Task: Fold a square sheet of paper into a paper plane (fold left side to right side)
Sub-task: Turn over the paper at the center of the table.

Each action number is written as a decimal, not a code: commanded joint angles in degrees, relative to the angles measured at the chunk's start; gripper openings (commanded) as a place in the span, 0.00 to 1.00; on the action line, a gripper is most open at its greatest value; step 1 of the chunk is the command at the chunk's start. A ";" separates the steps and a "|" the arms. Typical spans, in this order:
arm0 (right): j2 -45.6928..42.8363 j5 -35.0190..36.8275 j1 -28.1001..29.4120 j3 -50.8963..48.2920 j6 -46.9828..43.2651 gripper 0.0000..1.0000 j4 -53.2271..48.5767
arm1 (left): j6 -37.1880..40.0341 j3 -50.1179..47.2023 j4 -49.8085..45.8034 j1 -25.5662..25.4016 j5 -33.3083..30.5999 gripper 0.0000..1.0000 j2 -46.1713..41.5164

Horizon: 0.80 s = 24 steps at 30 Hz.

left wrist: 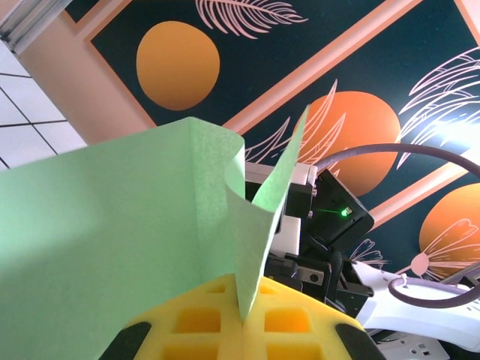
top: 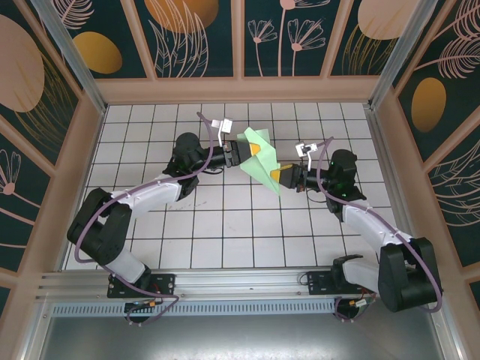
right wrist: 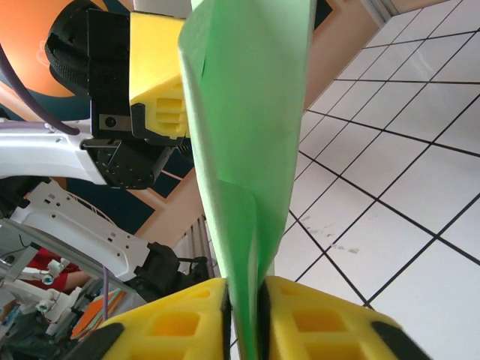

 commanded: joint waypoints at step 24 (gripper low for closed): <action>10.81 79.92 22.38 36.88 -25.42 0.06 -66.33 | 31.51 -4.11 -45.42 3.45 -41.57 0.51 -32.64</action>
